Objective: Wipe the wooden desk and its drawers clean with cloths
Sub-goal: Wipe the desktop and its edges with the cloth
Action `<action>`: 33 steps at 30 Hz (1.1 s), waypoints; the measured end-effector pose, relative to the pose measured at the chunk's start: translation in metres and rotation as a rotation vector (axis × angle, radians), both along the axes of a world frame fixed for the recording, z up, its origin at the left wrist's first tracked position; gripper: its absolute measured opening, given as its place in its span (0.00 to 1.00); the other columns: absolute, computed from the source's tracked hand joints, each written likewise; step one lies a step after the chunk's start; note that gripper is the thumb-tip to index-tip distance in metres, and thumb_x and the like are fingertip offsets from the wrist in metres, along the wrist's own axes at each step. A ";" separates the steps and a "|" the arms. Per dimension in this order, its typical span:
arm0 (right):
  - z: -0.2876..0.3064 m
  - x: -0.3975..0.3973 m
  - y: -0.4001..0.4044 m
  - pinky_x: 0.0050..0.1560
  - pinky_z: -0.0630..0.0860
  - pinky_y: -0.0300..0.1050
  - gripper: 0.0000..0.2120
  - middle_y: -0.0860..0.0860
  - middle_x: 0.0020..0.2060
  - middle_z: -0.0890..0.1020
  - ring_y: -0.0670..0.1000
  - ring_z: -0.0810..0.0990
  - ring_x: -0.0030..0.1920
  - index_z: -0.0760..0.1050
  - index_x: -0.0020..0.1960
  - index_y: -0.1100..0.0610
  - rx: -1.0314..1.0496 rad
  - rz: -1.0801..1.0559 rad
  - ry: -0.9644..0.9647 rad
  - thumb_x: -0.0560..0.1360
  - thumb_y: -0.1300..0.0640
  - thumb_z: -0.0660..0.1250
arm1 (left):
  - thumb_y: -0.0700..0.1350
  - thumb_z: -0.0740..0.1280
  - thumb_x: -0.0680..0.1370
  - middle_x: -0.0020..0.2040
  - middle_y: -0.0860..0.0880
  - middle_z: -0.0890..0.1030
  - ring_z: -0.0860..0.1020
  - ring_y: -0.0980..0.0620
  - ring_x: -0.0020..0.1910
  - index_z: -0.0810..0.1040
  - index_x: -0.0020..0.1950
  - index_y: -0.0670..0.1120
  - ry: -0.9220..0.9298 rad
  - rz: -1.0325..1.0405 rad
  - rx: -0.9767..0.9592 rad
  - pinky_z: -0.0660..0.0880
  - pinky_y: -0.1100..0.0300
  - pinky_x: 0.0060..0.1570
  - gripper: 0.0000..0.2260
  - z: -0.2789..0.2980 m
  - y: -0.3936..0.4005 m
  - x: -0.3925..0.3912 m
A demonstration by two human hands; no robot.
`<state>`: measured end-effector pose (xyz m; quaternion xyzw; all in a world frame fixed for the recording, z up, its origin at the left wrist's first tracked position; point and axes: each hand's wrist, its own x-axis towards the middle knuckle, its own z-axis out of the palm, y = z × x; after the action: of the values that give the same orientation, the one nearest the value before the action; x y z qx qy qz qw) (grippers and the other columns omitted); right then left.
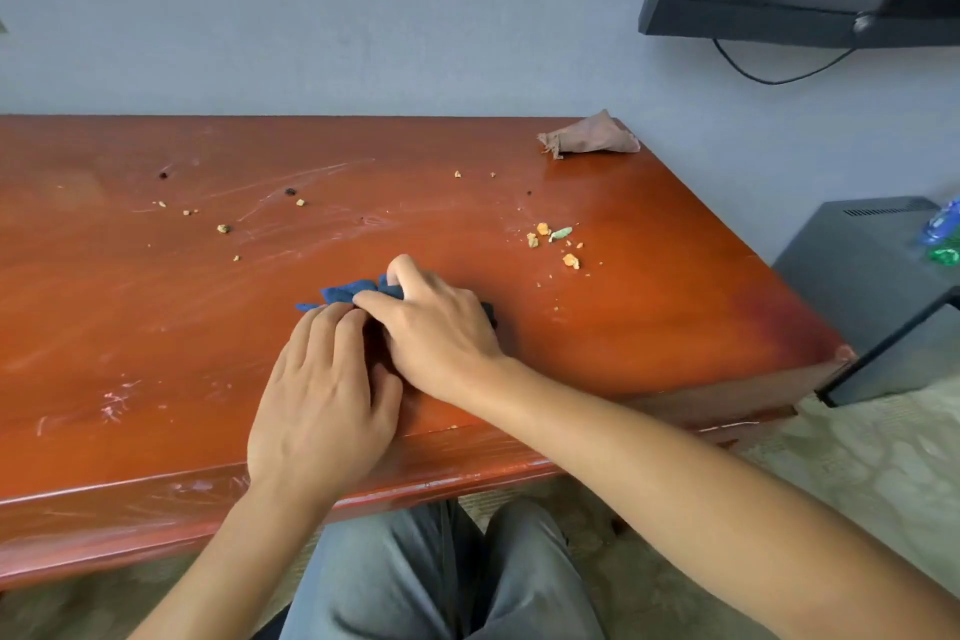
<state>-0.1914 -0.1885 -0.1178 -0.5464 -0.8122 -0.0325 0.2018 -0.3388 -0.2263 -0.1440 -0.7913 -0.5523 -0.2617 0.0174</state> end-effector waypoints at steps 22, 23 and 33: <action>0.003 0.026 -0.012 0.41 0.79 0.54 0.14 0.48 0.52 0.72 0.58 0.81 0.46 0.78 0.63 0.44 0.016 -0.019 0.017 0.79 0.53 0.67 | 0.40 0.59 0.74 0.64 0.40 0.77 0.73 0.39 0.67 0.74 0.68 0.36 -0.085 -0.047 0.020 0.68 0.51 0.71 0.23 0.004 -0.004 -0.006; 0.003 0.029 0.002 0.43 0.78 0.53 0.14 0.49 0.53 0.72 0.59 0.81 0.47 0.78 0.64 0.44 0.002 -0.065 0.035 0.79 0.53 0.67 | 0.39 0.59 0.73 0.63 0.40 0.77 0.74 0.39 0.65 0.74 0.67 0.36 -0.110 -0.060 0.019 0.69 0.51 0.69 0.23 0.006 -0.005 -0.007; 0.013 -0.046 -0.011 0.52 0.75 0.55 0.14 0.51 0.53 0.68 0.61 0.78 0.52 0.75 0.64 0.52 -0.237 0.067 0.103 0.81 0.52 0.58 | 0.32 0.64 0.72 0.61 0.41 0.79 0.75 0.39 0.63 0.78 0.60 0.35 -0.162 -0.097 0.084 0.71 0.51 0.68 0.17 0.008 -0.038 -0.060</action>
<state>-0.2376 -0.1991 -0.1049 -0.5399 -0.8168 0.0984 0.1780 -0.3993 -0.2644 -0.1356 -0.7919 -0.5015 -0.3483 -0.0068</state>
